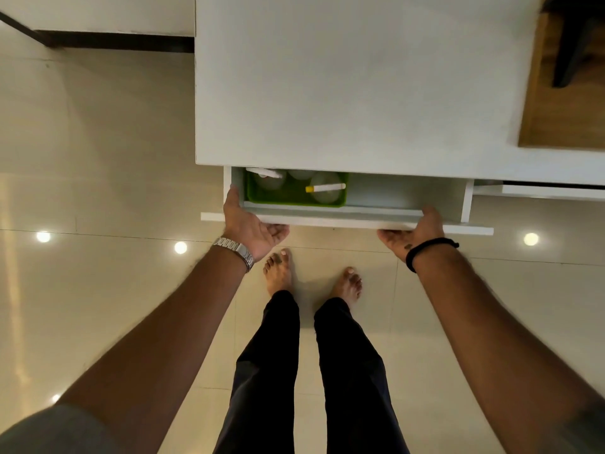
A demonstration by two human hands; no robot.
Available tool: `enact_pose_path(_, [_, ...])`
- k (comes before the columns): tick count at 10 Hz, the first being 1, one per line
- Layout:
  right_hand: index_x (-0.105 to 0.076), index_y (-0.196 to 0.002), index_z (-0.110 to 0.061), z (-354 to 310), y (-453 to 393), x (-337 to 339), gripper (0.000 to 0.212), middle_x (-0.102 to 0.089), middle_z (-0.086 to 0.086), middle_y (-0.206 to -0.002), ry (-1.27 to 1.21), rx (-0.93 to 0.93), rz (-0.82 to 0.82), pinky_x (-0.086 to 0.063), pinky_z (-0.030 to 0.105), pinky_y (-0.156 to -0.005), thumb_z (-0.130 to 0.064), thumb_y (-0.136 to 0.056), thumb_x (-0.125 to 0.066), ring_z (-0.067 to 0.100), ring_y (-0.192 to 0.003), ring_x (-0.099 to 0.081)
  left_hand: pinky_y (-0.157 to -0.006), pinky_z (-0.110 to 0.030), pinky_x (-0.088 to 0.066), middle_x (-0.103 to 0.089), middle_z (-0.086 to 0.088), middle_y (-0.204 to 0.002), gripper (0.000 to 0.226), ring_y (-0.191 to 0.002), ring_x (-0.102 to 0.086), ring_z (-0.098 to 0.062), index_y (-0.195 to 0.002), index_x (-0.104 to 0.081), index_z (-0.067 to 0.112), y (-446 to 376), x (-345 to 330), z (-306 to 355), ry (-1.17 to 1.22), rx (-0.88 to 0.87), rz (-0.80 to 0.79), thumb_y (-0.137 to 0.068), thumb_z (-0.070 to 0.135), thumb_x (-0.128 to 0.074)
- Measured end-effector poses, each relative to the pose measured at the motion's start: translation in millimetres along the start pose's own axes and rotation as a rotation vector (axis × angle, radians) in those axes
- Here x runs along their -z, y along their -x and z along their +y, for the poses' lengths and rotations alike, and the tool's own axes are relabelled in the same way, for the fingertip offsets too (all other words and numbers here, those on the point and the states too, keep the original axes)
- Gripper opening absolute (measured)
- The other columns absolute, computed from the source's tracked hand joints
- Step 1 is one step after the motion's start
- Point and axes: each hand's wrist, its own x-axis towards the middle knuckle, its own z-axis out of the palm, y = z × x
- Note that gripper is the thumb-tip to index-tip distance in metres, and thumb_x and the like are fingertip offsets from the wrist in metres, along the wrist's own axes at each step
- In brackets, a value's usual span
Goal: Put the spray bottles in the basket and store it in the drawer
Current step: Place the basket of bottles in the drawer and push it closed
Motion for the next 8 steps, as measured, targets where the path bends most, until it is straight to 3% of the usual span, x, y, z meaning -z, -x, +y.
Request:
enact_pose_path(1, [-0.026,-0.152,0.001,-14.1,0.2,-16.8,0.081,-0.040,0.028,-0.148,0.001,0.034,-0.020,-0.042,0.052,-0.110,-0.055,-0.098,-0.047,0.043,-0.130,-0.049,-0.116,-0.050,-0.038,-0.055,-0.029,-0.138,0.100,-0.127,-0.054,-0.042,-0.143,-0.043,-0.001,-3.0,-6.7,12.8,-0.028,-0.036,-0.027,-0.086,0.080,-0.032])
enact_pose_path(3, [-0.039,-0.144,-0.002,-32.5,5.9,-42.9,0.072,-0.052,0.024,-0.136,-0.024,0.117,-0.111,-0.048,0.052,-0.098,-0.056,-0.097,-0.045,0.039,-0.114,-0.058,-0.112,-0.049,-0.042,-0.056,-0.026,-0.138,0.100,-0.124,-0.058,-0.039,-0.146,-0.038,-0.005,-7.1,-22.6,36.5,0.001,-0.115,-0.079,-0.088,0.076,-0.032])
enact_pose_path(4, [-0.042,-0.140,-0.001,-37.6,8.9,-50.5,0.068,-0.054,0.022,-0.134,-0.023,0.140,-0.137,-0.049,0.052,-0.099,-0.055,-0.098,-0.044,0.038,-0.112,-0.059,-0.111,-0.048,-0.044,-0.055,-0.026,-0.139,0.095,-0.125,-0.059,-0.039,-0.145,-0.038,-0.005,-6.3,-31.4,43.7,0.024,-0.148,-0.094,-0.091,0.072,-0.033])
enact_pose_path(6, [-0.049,-0.134,-0.001,-39.1,14.7,-54.7,0.061,-0.061,0.021,-0.128,0.026,0.196,-0.177,-0.048,0.049,-0.099,-0.051,-0.099,-0.043,0.036,-0.117,-0.060,-0.108,-0.044,-0.049,-0.059,-0.022,-0.138,0.081,-0.126,-0.060,-0.035,-0.135,-0.052,-0.003,-4.0,-38.4,51.6,-0.024,-0.192,-0.120,-0.094,0.065,-0.036])
enact_pose_path(7, [-0.047,-0.138,-0.006,-27.7,16.6,-45.5,0.058,-0.064,0.013,-0.125,0.281,0.243,-0.123,-0.047,0.045,-0.097,-0.050,-0.100,-0.043,0.028,-0.114,-0.061,-0.105,-0.042,-0.051,-0.062,-0.016,-0.137,0.073,-0.122,-0.063,-0.030,-0.139,-0.049,-0.001,-6.2,-32.2,46.8,-0.370,-0.217,-0.047,-0.099,0.059,-0.038])
enact_pose_path(8, [-0.054,-0.128,-0.010,-8.4,26.1,-41.3,0.047,-0.064,0.005,-0.112,0.604,0.288,-0.103,-0.046,0.036,-0.083,-0.047,-0.101,-0.043,0.022,-0.105,-0.059,-0.100,-0.041,-0.051,-0.066,-0.018,-0.131,0.062,-0.118,-0.065,-0.033,-0.133,-0.055,0.001,1.7,-25.4,35.1,-0.740,-0.307,0.035,-0.101,0.052,-0.042])
